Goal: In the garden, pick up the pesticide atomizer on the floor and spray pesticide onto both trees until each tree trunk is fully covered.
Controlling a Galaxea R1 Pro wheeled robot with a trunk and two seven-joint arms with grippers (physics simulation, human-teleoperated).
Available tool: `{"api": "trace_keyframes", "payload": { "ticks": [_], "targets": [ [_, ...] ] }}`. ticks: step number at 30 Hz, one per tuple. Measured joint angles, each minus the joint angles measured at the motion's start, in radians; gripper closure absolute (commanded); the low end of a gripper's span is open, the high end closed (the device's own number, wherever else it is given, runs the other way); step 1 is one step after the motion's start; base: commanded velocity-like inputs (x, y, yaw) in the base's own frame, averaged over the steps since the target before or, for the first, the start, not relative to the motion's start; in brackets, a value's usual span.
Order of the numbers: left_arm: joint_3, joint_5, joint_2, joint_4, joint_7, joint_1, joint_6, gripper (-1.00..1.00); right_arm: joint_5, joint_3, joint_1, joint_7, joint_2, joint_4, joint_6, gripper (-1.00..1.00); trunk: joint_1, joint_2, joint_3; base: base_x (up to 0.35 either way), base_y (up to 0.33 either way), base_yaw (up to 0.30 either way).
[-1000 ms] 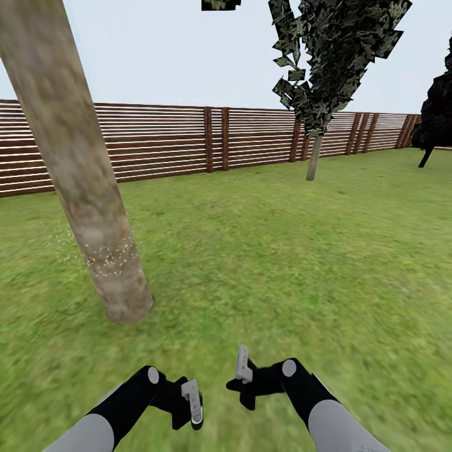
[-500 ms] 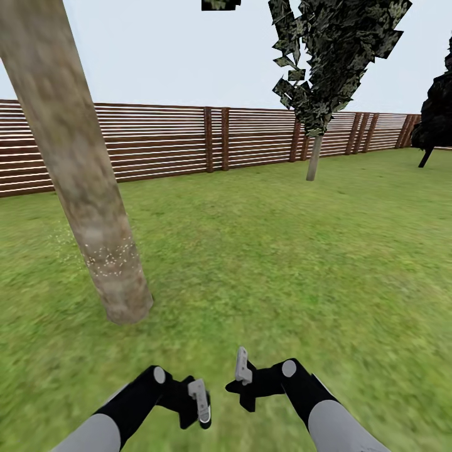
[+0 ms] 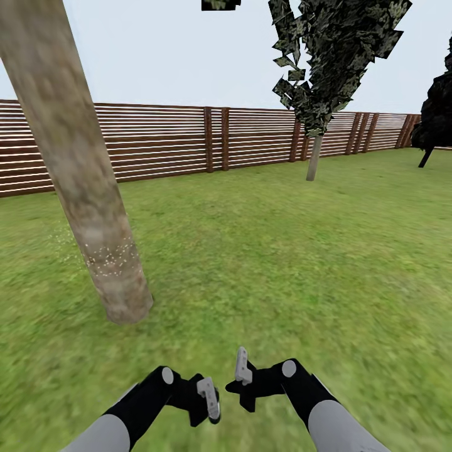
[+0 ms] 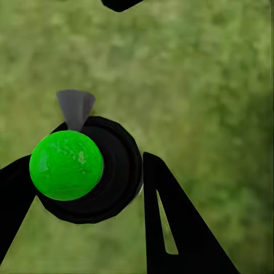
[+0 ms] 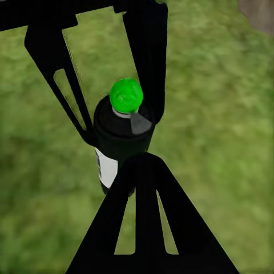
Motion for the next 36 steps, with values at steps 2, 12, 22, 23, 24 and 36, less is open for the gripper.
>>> {"api": "trace_keyframes", "payload": {
  "ticks": [2,12,22,23,24,36],
  "targets": [
    [0.000,0.001,-0.005,0.000,0.000,0.000,0.000,1.00,0.000,0.000,0.000,0.000,0.000,0.000,0.000,1.00,0.000,0.000,0.000,0.000,0.000,0.000],
    [0.000,0.003,-0.027,0.000,-0.003,0.000,-0.001,1.00,0.000,-0.001,0.000,0.000,0.000,0.000,0.000,1.00,0.000,0.000,0.000,0.000,0.000,0.000],
    [0.000,0.003,-0.041,0.000,-0.003,0.000,0.000,1.00,0.000,0.000,0.000,-0.001,0.000,0.000,0.000,1.00,0.000,0.000,0.000,0.000,0.000,0.000],
    [0.000,0.003,-0.041,0.000,-0.003,0.000,0.000,1.00,0.000,-0.001,0.000,-0.001,0.000,0.000,0.000,1.00,0.000,0.000,0.000,0.000,0.000,0.000],
    [0.001,0.003,-0.041,0.000,-0.003,0.000,0.000,1.00,0.000,0.000,0.000,0.000,0.000,0.000,0.000,1.00,0.000,0.000,0.000,0.000,0.000,0.000],
    [0.013,-0.009,0.120,0.003,-0.003,0.004,-0.001,1.00,0.000,-0.001,0.000,0.000,0.000,0.000,0.000,1.00,0.000,0.000,0.000,0.000,0.000,0.000]
  ]
}}
